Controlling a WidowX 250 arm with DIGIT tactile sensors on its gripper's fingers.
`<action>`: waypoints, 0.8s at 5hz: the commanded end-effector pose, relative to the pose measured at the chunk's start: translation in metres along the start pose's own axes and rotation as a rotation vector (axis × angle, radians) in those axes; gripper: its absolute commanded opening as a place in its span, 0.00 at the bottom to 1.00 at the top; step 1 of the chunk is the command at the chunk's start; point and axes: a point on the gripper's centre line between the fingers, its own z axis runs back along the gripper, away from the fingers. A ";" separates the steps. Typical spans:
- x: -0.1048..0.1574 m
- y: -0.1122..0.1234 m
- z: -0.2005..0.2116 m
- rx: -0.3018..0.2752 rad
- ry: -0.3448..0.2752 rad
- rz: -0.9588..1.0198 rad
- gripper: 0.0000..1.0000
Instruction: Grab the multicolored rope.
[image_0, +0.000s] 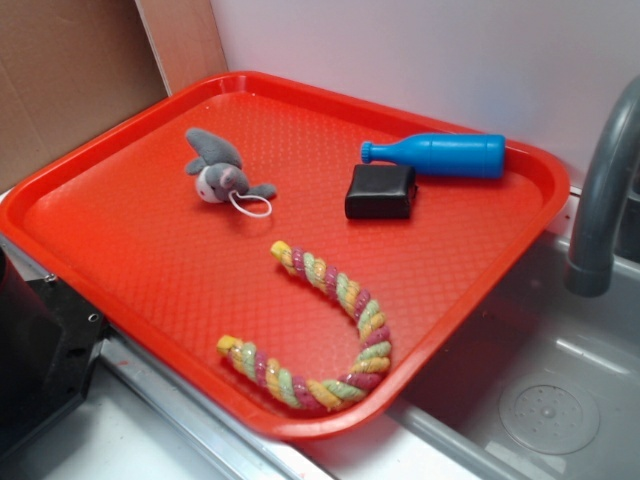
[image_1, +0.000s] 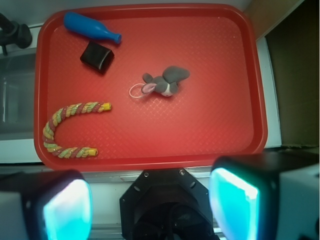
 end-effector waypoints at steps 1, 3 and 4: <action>0.000 0.000 0.000 0.000 0.000 0.000 1.00; 0.052 -0.100 -0.092 -0.038 -0.042 -0.500 1.00; 0.046 -0.129 -0.132 -0.068 -0.016 -0.748 1.00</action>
